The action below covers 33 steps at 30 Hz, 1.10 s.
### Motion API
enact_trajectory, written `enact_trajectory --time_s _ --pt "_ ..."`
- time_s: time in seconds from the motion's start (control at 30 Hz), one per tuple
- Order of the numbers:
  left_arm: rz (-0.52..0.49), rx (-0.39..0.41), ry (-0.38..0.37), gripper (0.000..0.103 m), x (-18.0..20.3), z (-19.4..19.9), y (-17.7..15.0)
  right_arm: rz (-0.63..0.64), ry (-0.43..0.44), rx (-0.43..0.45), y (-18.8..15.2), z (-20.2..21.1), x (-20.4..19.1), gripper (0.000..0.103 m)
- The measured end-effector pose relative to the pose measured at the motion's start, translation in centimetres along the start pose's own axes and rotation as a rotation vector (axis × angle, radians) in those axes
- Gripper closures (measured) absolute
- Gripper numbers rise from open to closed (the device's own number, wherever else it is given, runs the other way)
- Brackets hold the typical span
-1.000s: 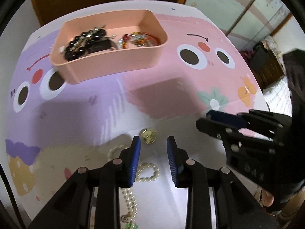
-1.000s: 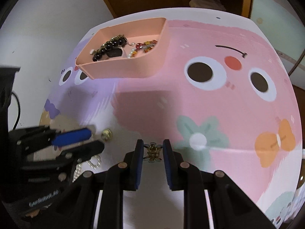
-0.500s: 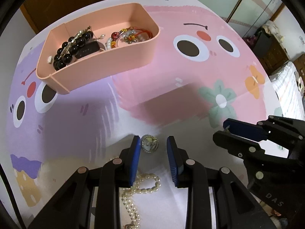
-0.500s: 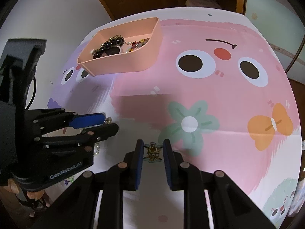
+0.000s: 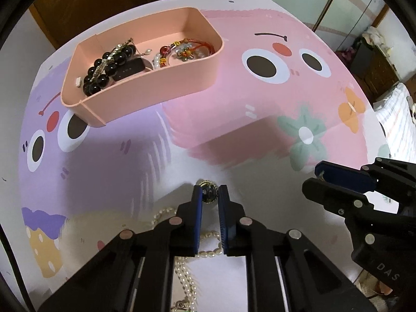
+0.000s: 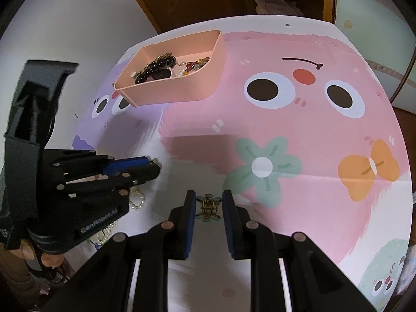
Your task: Organize jewelry
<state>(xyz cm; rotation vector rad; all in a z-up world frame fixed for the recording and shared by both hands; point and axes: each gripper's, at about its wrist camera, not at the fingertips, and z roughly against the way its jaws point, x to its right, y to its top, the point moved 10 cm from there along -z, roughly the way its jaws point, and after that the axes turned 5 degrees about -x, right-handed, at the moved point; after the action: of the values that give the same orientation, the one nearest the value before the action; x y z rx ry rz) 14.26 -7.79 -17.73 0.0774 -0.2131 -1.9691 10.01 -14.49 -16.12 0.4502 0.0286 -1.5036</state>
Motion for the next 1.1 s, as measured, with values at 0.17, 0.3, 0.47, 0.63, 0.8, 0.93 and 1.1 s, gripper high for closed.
enact_trajectory --time_s 0.17,0.3,0.47,0.63,0.8,0.93,1.1 --pt "0.003 0.025 -0.004 0.094 -0.1 1.4 0.3 0.01 0.004 0.011 0.3 0.8 -0.2 0.083" --pt "0.017 0.051 -0.035 0.094 -0.1 3.2 1.5 0.028 0.019 0.022 1.1 2.0 -0.9 0.083" --pt "0.068 0.085 -0.092 0.094 -1.8 6.5 3.7 0.034 0.068 0.05 3.9 4.3 -1.7 0.083" --pt "0.128 0.143 -0.138 0.093 -4.0 9.7 7.1 0.02 0.134 0.077 8.6 5.9 -2.2 0.083" --pt "0.234 0.139 -0.261 0.093 -6.8 10.2 10.2 -0.018 0.197 0.055 12.2 4.7 -2.4 0.083" --pt "0.318 0.109 -0.31 0.093 -8.2 8.7 12.0 -0.066 0.242 0.026 14.4 2.9 -2.8 0.083" --pt "0.38 0.09 -0.33 0.093 -9.1 6.5 13.2 -0.098 0.25 -0.018 15.5 0.5 -3.0 0.083"
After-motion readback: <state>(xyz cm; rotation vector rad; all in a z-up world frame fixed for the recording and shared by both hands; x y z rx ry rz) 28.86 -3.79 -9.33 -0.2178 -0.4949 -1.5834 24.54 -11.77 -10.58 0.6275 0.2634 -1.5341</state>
